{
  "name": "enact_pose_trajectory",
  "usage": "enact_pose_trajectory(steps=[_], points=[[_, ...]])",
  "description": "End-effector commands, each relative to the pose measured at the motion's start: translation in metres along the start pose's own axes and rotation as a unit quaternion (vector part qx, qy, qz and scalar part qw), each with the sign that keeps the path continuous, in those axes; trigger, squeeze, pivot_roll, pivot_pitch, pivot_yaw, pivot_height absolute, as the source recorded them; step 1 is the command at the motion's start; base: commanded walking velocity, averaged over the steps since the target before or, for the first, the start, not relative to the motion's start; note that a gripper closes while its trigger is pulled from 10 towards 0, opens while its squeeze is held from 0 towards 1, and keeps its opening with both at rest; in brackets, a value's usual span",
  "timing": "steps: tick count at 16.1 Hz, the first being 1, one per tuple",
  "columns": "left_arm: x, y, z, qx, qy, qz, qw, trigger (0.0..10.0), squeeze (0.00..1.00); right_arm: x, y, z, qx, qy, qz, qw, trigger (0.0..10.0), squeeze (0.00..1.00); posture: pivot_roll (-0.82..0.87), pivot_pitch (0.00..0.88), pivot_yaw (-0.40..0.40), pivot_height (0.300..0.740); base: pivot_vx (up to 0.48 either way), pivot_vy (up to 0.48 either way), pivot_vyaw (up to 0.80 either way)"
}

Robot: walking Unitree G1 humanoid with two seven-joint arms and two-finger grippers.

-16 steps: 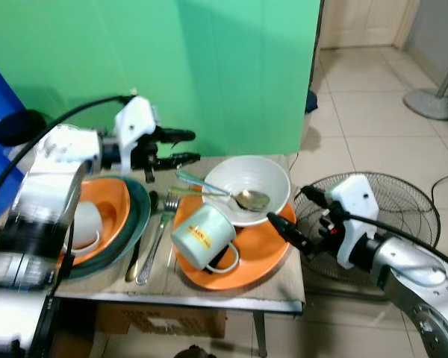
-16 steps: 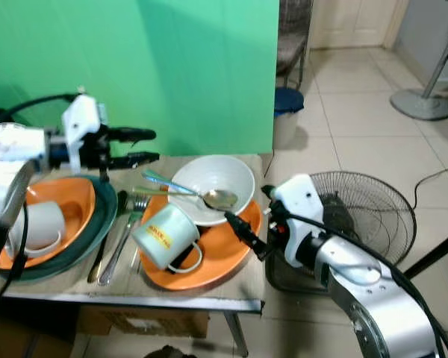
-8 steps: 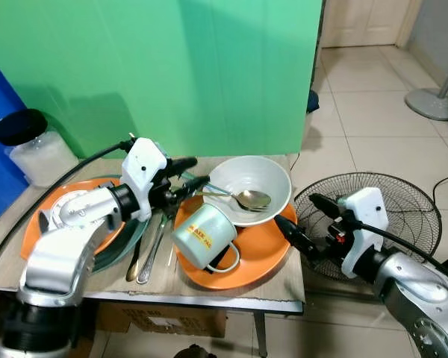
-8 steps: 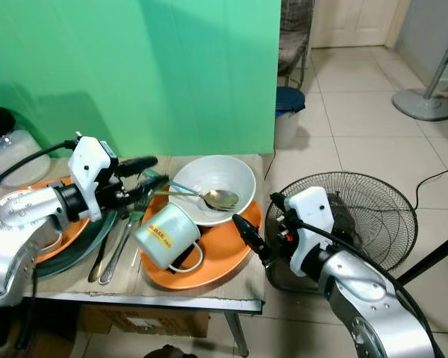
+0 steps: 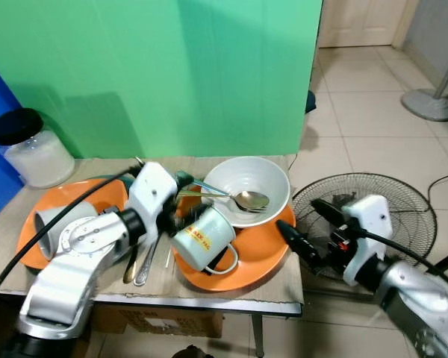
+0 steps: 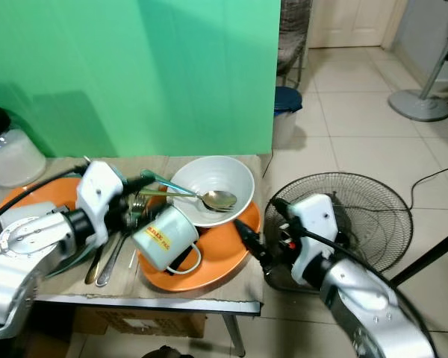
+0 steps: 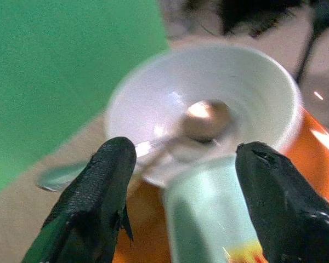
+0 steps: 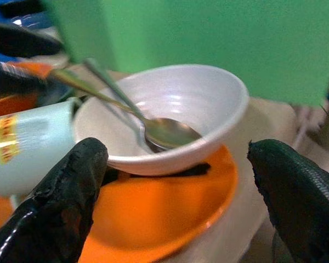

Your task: Setting the table

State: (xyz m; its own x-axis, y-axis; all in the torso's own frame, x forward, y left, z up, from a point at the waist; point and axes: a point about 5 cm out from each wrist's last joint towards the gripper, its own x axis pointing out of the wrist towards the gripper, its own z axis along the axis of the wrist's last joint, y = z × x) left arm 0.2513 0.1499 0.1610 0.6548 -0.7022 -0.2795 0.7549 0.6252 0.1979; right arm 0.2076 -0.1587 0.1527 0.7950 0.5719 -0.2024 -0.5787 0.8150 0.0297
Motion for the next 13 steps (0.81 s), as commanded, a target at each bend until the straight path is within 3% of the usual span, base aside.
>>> enact_pose_trajectory(steps=[1, 3, 5, 9, 10, 12, 13], points=[[-0.003, -0.001, -0.004, 0.003, 0.018, -0.011, 1.0, 10.0, 0.73, 0.003, 0.004, 0.002, -0.005, -0.002, 0.025, 1.0, 10.0, 1.0, 0.02, 0.0, 0.11, 0.74, 0.0, 0.0, 0.0], [-0.009, 0.0, -0.012, 0.002, 0.04, -0.011, 0.999, 10.0, 0.3, 0.004, 0.0, 0.006, -0.014, 0.0, 0.031, 0.999, 10.0, 1.0, 0.02, 0.0, 0.098, 0.74, 0.0, 0.0, 0.0], [-0.013, -0.007, -0.014, -0.015, 0.045, -0.037, 0.998, 10.0, 0.0, 0.004, -0.001, 0.004, -0.016, 0.006, 0.033, 0.999, 10.0, 1.0, 0.03, 0.0, 0.098, 0.74, 0.0, 0.0, 0.0], [-0.016, -0.014, -0.027, -0.064, 0.069, -0.077, 0.993, 10.0, 0.0, 0.003, 0.005, 0.001, -0.012, 0.022, 0.063, 0.998, 10.0, 1.0, 0.03, 0.0, 0.095, 0.74, 0.0, 0.0, 0.0], [-0.01, -0.008, -0.032, -0.09, 0.083, -0.06, 0.991, 10.0, 0.0, 0.004, 0.005, 0.002, -0.013, 0.022, 0.066, 0.998, 10.0, 0.92, 0.03, 0.0, 0.096, 0.74, 0.0, 0.0, 0.0], [-0.01, -0.004, -0.038, -0.097, 0.116, -0.045, 0.987, 10.0, 0.0, 0.002, 0.004, 0.002, -0.015, 0.022, 0.066, 0.997, 10.0, 0.95, 0.02, 0.0, 0.101, 0.74, 0.0, 0.0, 0.0], [-0.01, -0.003, -0.038, -0.105, 0.121, -0.043, 0.986, 10.0, 0.22, 0.002, 0.003, 0.003, -0.014, 0.021, 0.065, 0.998, 10.0, 0.96, 0.02, 0.0, 0.101, 0.74, 0.0, 0.0, 0.0]])
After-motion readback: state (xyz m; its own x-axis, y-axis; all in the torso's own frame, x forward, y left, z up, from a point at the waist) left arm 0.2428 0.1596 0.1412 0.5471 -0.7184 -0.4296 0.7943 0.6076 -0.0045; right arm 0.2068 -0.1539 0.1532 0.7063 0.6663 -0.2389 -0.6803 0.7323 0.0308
